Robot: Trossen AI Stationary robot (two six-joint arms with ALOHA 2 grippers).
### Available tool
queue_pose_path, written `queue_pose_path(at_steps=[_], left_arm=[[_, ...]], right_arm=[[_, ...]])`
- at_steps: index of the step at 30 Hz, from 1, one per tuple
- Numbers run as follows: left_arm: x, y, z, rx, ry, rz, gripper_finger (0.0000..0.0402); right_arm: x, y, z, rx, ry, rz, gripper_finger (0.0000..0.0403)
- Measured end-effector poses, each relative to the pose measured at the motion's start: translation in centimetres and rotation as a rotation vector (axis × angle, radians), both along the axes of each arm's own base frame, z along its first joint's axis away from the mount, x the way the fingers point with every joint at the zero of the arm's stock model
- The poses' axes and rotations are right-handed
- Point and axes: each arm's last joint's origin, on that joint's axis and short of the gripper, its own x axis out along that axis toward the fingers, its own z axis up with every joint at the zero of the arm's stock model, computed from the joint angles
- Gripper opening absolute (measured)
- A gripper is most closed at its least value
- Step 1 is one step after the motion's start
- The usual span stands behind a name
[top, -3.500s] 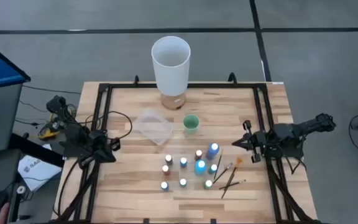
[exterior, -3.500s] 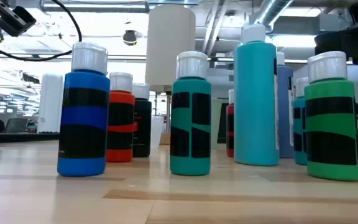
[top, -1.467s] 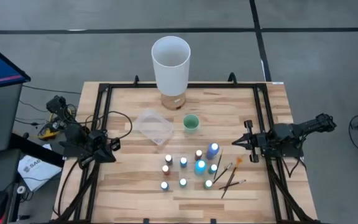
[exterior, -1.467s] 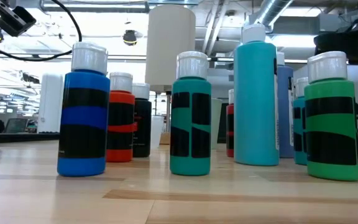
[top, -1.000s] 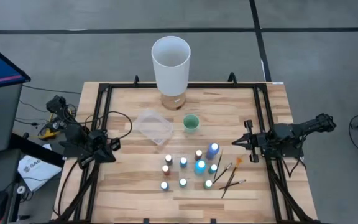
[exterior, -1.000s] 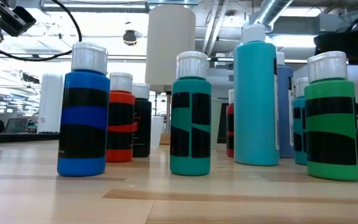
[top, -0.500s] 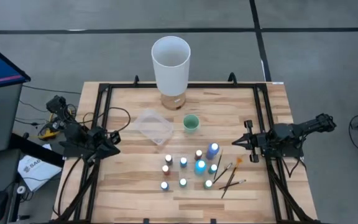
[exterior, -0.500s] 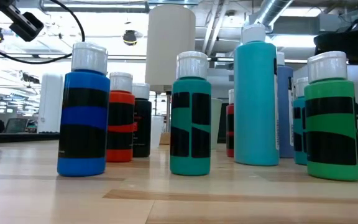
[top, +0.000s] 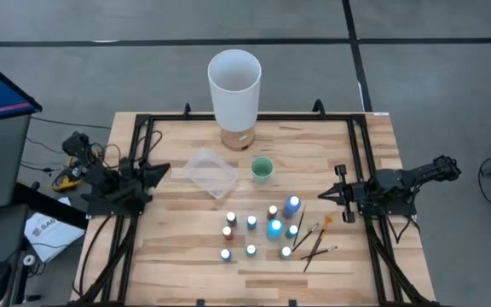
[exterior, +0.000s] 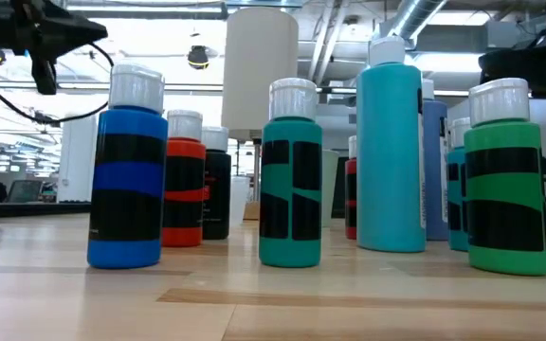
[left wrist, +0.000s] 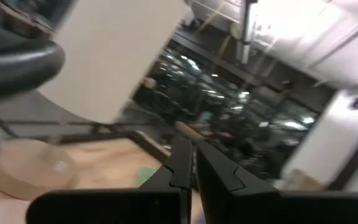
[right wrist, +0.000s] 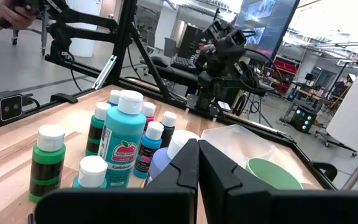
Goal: Pick & Place Paint Supplies
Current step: Put the black paint bottle into the transparent bin
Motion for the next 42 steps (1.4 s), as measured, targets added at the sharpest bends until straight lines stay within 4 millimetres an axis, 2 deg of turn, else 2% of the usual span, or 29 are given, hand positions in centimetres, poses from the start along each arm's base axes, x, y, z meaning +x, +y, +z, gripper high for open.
queue_pose_path(at_steps=[4, 7, 14, 20, 23, 28, 31, 36, 42], left_arm=[[0.2, 0.5, 0.1, 0.028, 0.000, 0.055, 0.0008], [0.4, 0.5, 0.5, 0.075, -0.039, 0.007, 0.0008], [1.1, 0.0, 3.6, 0.220, -0.042, -0.067, 0.0008], [3.5, -1.6, 5.7, 0.389, 0.105, -0.042, 0.0010], [5.0, -2.6, 6.1, 0.484, 0.173, -0.057, 0.0026], [7.8, -4.0, 4.7, 0.611, 0.326, -0.064, 0.0083], [9.3, -4.0, 3.3, 0.610, 0.400, -0.048, 0.0126], [11.5, -2.7, 1.3, 0.527, 0.475, -0.005, 0.0191], [13.5, -0.3, 0.1, 0.367, 0.447, -0.178, 0.0211]], right_arm=[[0.0, 0.0, 0.0, 0.000, 0.000, 0.000, 0.0000], [0.0, 0.0, 0.0, 0.000, 0.000, 0.000, 0.0000], [0.0, 0.0, 0.0, 0.000, 0.000, 0.000, 0.0000], [0.0, 0.0, 0.0, 0.000, 0.000, -0.001, 0.0000], [0.0, 0.0, 0.0, 0.000, 0.000, 0.000, 0.0000], [0.0, 0.0, 0.0, 0.000, 0.000, 0.000, 0.0000], [0.0, 0.0, 0.0, 0.000, 0.000, 0.000, 0.0000], [0.0, 0.0, 0.0, 0.000, 0.000, -0.001, 0.0000], [0.0, 0.0, 0.0, 0.000, 0.000, 0.000, 0.0000]])
